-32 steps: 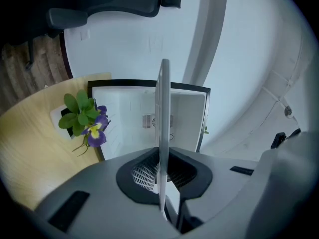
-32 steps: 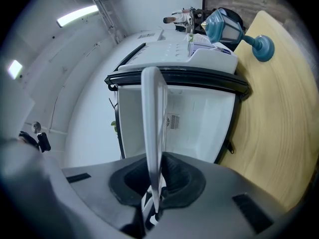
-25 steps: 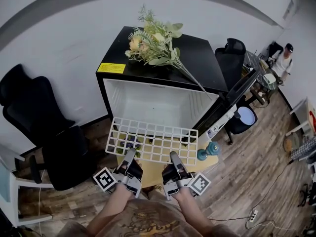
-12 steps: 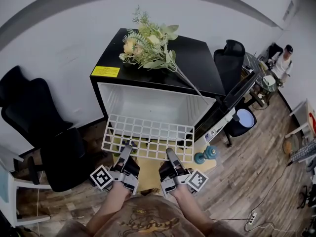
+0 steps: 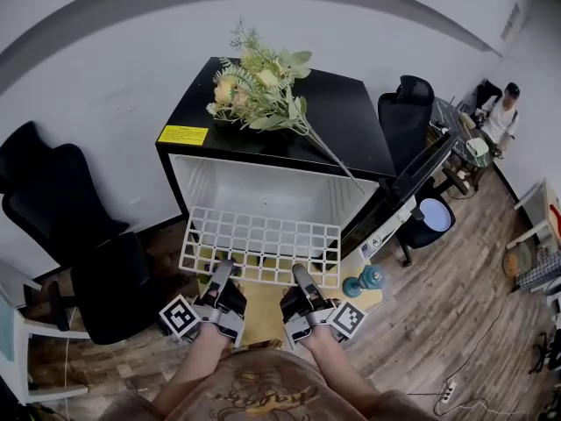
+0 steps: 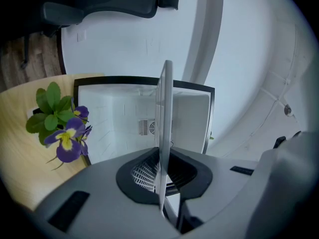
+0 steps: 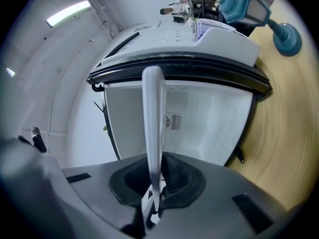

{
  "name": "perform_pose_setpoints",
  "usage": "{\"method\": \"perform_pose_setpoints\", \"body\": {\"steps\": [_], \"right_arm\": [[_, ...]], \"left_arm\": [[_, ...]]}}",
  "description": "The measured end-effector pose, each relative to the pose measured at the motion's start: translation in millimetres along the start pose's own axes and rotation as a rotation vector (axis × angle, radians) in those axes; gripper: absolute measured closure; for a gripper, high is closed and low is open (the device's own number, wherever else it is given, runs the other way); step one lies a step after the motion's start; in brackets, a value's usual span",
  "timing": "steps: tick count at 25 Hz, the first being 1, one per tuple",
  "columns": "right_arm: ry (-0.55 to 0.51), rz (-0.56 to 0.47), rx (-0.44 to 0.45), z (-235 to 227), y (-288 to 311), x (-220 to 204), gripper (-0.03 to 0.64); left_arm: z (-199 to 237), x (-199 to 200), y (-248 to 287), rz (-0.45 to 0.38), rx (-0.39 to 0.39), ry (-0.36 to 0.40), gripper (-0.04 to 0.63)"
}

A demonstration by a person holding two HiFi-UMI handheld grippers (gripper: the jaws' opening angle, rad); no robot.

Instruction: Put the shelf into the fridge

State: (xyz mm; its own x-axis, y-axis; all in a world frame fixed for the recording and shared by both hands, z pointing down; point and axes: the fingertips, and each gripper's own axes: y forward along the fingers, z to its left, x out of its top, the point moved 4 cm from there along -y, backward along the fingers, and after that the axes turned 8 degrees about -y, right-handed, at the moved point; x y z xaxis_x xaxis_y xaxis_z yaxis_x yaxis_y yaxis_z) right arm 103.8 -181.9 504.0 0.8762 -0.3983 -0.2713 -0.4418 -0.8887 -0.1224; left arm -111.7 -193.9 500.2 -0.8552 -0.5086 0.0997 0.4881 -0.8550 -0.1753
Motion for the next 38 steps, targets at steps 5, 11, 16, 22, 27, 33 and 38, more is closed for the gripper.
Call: {"method": "perform_pose_setpoints", "body": {"steps": [5, 11, 16, 22, 27, 33, 38], "right_arm": [[0.014, 0.001, -0.002, -3, 1, 1, 0.603], [0.011, 0.009, -0.003, -3, 3, 3, 0.603], [0.012, 0.013, -0.006, -4, 4, 4, 0.603], [0.011, 0.019, -0.016, -6, 6, 7, 0.603], [0.01, 0.023, -0.016, -6, 8, 7, 0.603], [0.012, 0.021, -0.02, -8, 12, 10, 0.603], [0.014, 0.021, -0.02, -10, 15, 11, 0.603]], "left_arm": [[2, 0, 1, -0.006, 0.004, -0.002, 0.543], [2, 0, 3, -0.018, 0.002, -0.01, 0.543], [3, 1, 4, -0.03, -0.001, -0.013, 0.543], [4, 0, 5, -0.038, -0.007, -0.02, 0.543], [5, 2, 8, -0.045, -0.007, -0.018, 0.543], [6, 3, 12, -0.046, -0.003, -0.018, 0.543], [7, 5, 15, -0.048, -0.005, -0.027, 0.543]]}}
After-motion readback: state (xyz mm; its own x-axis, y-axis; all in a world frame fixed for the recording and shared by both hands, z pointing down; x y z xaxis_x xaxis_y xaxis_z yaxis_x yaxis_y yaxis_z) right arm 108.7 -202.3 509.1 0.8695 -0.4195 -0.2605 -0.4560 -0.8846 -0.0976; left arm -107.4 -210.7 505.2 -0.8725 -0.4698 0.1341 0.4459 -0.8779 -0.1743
